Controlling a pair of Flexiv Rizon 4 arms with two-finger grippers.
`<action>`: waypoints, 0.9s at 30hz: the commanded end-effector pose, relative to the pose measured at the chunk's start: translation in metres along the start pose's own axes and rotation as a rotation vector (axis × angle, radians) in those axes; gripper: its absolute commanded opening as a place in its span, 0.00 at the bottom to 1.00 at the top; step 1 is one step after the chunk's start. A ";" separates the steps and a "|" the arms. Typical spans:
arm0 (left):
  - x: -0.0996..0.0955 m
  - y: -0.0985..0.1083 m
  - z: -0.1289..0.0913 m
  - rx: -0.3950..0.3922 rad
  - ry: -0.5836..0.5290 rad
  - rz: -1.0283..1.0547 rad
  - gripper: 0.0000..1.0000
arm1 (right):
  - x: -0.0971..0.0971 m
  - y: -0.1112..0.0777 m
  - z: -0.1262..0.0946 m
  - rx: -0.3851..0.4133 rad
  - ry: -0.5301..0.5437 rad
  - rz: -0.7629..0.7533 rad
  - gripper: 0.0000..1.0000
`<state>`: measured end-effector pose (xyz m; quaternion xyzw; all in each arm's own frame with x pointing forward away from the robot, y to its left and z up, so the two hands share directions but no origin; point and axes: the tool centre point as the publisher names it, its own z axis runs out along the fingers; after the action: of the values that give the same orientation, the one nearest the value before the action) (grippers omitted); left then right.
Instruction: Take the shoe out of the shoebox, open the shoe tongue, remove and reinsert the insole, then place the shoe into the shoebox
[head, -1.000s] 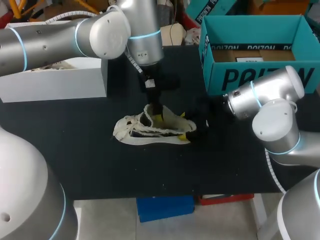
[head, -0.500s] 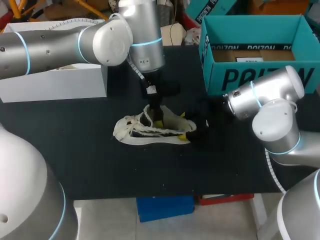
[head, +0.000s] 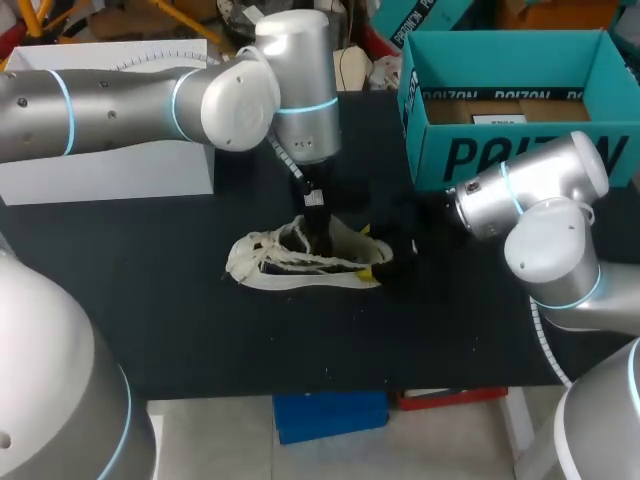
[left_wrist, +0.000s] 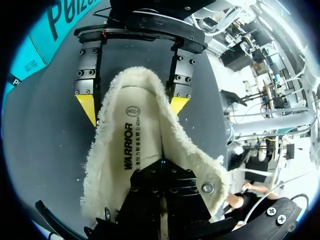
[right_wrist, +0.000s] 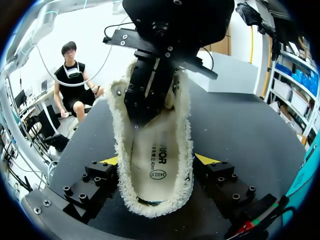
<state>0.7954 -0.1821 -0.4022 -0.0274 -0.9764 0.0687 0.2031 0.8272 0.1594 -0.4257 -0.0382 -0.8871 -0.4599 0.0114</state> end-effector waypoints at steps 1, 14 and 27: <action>-0.001 0.000 0.009 0.002 -0.001 -0.004 0.00 | 0.000 -0.001 0.002 0.003 -0.001 0.001 0.00; 0.004 -0.003 0.017 -0.024 -0.012 -0.005 0.00 | 0.000 -0.001 0.002 0.003 -0.001 0.001 0.00; 0.004 -0.003 0.024 -0.004 0.017 -0.011 0.64 | 0.000 -0.001 0.002 0.003 -0.001 0.001 0.00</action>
<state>0.7878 -0.1865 -0.4127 -0.0225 -0.9755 0.0663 0.2088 0.8259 0.1594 -0.4260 -0.0374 -0.8872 -0.4596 0.0117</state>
